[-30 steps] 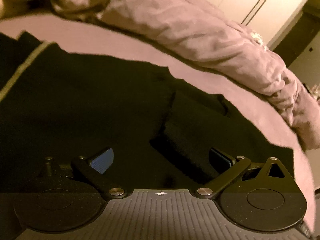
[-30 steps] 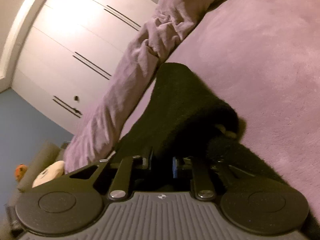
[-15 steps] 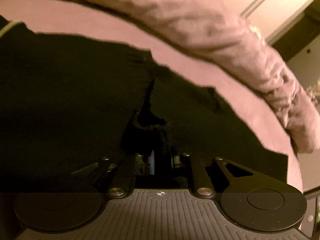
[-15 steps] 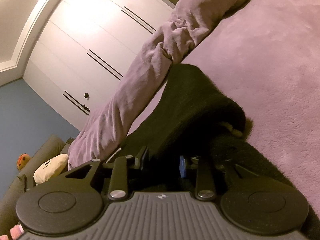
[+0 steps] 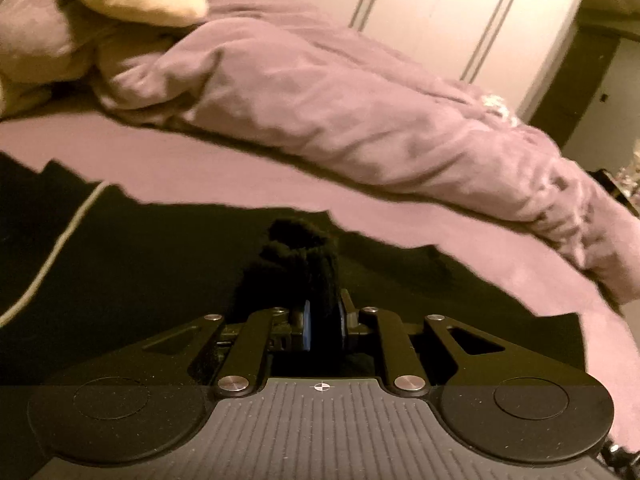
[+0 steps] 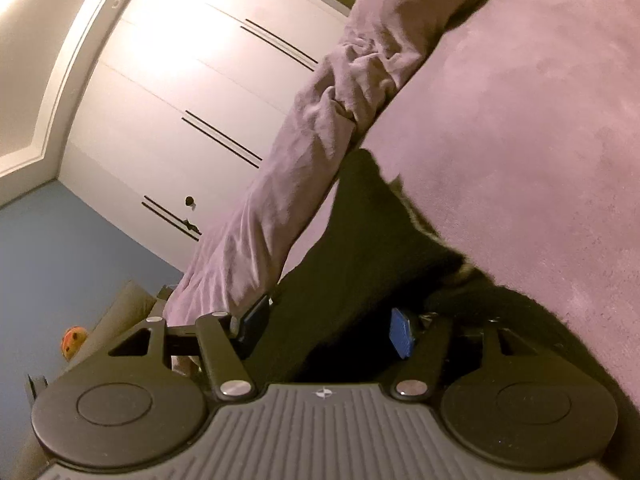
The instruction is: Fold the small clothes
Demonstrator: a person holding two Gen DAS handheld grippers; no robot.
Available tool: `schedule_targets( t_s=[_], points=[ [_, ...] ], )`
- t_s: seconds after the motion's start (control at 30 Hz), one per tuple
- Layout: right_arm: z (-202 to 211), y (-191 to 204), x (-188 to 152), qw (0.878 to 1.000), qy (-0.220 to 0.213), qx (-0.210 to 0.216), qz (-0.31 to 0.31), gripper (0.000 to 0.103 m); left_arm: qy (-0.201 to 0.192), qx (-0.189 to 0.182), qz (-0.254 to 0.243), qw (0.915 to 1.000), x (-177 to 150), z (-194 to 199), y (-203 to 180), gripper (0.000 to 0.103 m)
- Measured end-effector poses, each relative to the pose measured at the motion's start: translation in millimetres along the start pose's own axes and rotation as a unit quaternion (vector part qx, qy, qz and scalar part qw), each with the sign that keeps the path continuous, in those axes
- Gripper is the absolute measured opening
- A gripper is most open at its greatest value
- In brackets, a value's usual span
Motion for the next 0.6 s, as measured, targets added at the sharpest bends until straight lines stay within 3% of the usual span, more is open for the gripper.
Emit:
schedule_targets(
  t_s=[0.1,0.23,0.37,0.47,0.6],
  points=[
    [-8.0,-2.1,0.9,1.0,0.001,-0.026,0.007,0.046,0.027,0.007,-0.013,0.9995,-18.4,-11.7,7.0,0.018],
    [-11.4,-12.9,4.4,0.998,-0.011,-0.059,0.009,0.017,0.044,0.013,-0.007,0.9989,-33.7,-26.4,13.1,0.034],
    [-5.0,-11.8,10.3,0.997,-0.039,-0.061,0.027,0.012,0.063,0.006,0.003,0.998,-41.3,-40.2,14.1,0.041],
    [-0.2,-15.7,18.0,0.993,-0.065,-0.091,0.045,0.011,0.061,0.004,0.011,0.9981,-40.2,-46.2,14.6,0.038],
    [-4.4,-22.5,17.1,0.988,-0.065,-0.125,0.068,0.008,0.071,0.012,0.01,0.9973,-42.8,-52.2,11.5,0.034]
  ],
)
Point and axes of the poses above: each gripper's, at about its wrist camera, not at the fingertips, and z roughly against the way its jaws point, y to its left, x to its top, the point moved 9 cm from there along -z, roughly the way its jaws point, and after that the axes turned 9 degrees about -z, right-handed, at the moved point
